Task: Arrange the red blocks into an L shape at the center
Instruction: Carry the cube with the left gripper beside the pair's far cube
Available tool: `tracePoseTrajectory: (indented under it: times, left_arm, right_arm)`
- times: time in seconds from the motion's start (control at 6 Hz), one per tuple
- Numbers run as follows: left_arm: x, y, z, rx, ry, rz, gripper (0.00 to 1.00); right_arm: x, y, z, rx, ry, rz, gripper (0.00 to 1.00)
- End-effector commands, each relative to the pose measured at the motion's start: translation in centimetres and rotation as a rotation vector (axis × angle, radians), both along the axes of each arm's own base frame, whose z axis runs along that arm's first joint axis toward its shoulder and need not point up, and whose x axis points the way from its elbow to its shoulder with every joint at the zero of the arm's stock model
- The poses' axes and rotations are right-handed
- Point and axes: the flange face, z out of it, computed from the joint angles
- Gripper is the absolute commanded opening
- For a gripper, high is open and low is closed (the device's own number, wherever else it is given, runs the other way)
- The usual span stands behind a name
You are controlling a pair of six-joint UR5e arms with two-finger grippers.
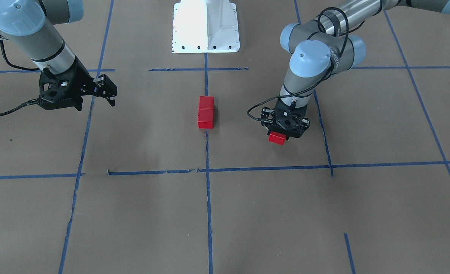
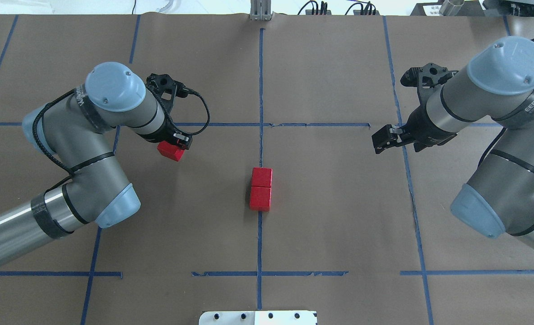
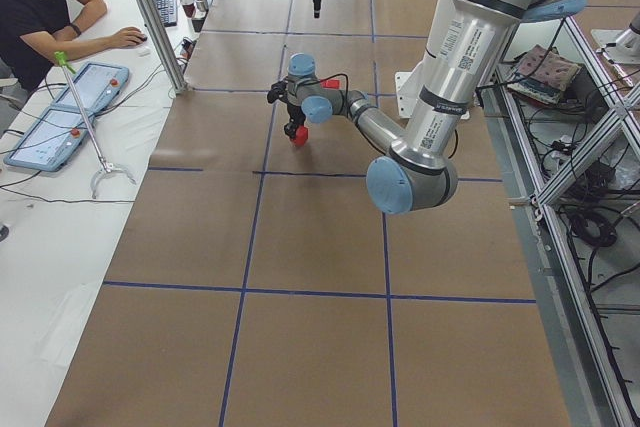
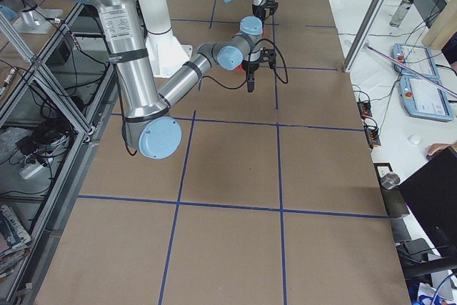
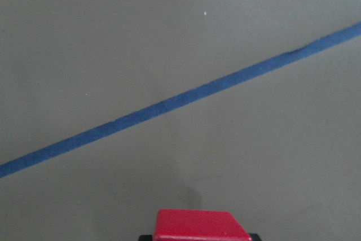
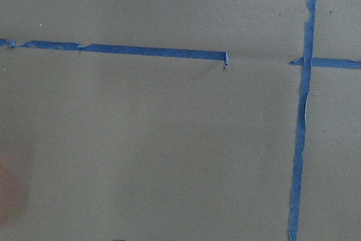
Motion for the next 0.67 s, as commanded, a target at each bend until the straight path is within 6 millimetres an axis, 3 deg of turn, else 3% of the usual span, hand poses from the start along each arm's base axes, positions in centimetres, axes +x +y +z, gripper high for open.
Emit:
tracePoseTrajectory:
  times: [0.0,0.17,0.33,0.5]
  left_arm:
    - [1.8,1.1,-5.4,-0.290,0.020,-0.261,0.00]
    - [3.7,3.3,-6.9,-0.542,0.094,-0.557,0.00]
    - [6.2,5.9,-8.4,-0.574,0.106,-0.590,0.00]
    - [6.6,6.6,-9.4,-0.746,0.171,-0.745,0.00]
  right_arm:
    - [0.1,0.1,-0.1,0.003,-0.003,0.000,1.00]
    - [0.0,0.0,-0.1,0.001,-0.001,0.000,1.00]
    - [0.0,0.0,0.0,0.001,0.001,0.001,1.00]
    - [0.0,0.0,0.2,0.000,0.003,0.002,1.00]
